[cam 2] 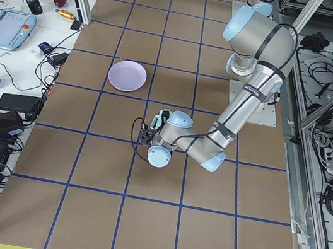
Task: Flip cup and place on plate
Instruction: 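Close the left gripper on the open end of the mint-green cup, then lift the cup with the left gripper, turning it upright toward the plate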
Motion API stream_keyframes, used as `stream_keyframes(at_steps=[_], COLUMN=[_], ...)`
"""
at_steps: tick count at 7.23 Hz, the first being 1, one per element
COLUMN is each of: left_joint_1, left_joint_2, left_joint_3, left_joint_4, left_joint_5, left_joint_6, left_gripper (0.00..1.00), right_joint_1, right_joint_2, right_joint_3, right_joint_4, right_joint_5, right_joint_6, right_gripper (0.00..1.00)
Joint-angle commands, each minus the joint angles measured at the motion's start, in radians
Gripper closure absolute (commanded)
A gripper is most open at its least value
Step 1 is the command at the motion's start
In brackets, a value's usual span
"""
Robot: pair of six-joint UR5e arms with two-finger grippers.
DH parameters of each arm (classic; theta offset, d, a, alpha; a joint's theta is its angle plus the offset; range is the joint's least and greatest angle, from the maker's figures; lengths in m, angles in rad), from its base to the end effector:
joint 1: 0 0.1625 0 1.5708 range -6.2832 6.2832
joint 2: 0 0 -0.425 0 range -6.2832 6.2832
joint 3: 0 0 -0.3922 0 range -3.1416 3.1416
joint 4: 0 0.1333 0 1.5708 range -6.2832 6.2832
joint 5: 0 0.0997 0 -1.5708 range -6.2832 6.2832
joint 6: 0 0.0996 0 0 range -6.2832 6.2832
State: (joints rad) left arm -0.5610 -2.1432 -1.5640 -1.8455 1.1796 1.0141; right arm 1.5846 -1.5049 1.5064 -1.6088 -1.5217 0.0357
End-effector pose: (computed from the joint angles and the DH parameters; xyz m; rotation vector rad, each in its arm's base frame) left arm 0.3824 -0.4426 0.1739 0.1927 -2.2316 -0.1537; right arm 0.1454 -0.5215 0.4902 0.0325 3.0910 -0.0545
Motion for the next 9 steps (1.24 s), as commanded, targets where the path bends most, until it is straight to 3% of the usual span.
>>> stream_keyframes(at_steps=[1,3,5,9], left_joint_1=[-0.007,-0.028,-0.03,-0.138], left_joint_2=[-0.018,-0.015,0.003,0.06], left_joint_3=[0.001,0.004,0.027,0.198], left_joint_4=[-0.026,-0.059,-0.124,-0.302], left_joint_5=[-0.018,-0.021,-0.034,-0.057], left_joint_6=[0.056,0.067,0.089,0.066], left_gripper=[0.35,0.96,1.0,1.0], right_joint_1=[0.0,0.0,0.0,0.0], right_joint_2=[0.0,0.0,0.0,0.0], right_joint_3=[0.0,0.0,0.0,0.0], right_joint_4=[0.0,0.0,0.0,0.001], right_joint_5=[0.001,0.001,0.0,0.002], right_joint_6=[0.001,0.001,0.001,0.001], right_gripper=[0.0,0.0,0.0,0.0])
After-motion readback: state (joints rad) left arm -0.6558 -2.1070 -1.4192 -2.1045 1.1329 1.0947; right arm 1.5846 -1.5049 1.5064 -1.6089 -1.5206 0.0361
